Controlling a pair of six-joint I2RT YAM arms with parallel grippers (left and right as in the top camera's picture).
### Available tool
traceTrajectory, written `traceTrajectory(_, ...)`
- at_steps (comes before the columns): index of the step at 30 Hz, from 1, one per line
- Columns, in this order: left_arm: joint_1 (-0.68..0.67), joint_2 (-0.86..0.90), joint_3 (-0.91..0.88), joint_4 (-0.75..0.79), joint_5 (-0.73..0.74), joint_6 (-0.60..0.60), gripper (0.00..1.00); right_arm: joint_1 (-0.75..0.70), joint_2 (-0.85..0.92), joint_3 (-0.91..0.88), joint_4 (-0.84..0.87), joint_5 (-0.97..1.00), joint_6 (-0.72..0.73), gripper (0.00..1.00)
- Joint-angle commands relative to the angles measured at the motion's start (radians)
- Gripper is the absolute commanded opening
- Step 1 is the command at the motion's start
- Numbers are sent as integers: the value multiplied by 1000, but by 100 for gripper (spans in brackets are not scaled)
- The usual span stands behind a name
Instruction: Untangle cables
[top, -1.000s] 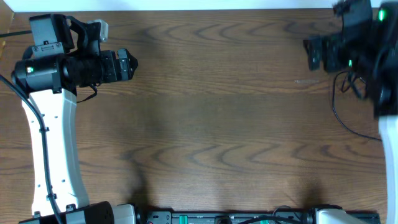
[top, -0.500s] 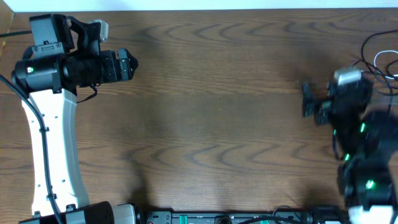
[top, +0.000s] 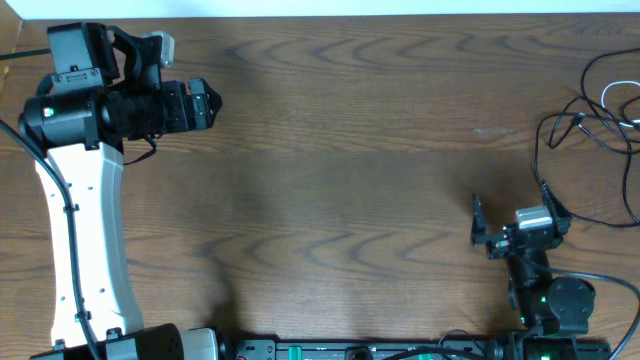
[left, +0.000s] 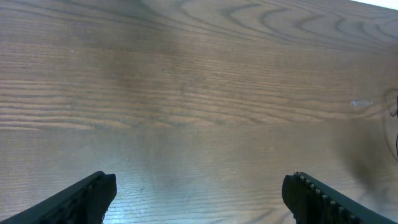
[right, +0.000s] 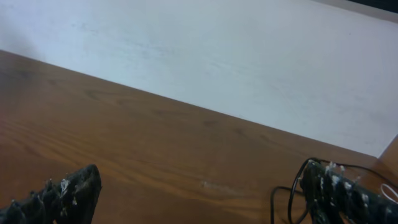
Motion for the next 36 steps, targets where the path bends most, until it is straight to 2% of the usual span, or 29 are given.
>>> traceTrajectory(1,-2,8,-7,1,13,21,91,-8,-59,-45,3,3,-6,99)
traceTrajectory(9,-2,8,-7,1,13,21,91,-8,-117,-63,-132,8,-1,99)
traceTrajectory(36,3,8,-7,2,13,21,91,-8,-116,-63,-129,7,-2,99)
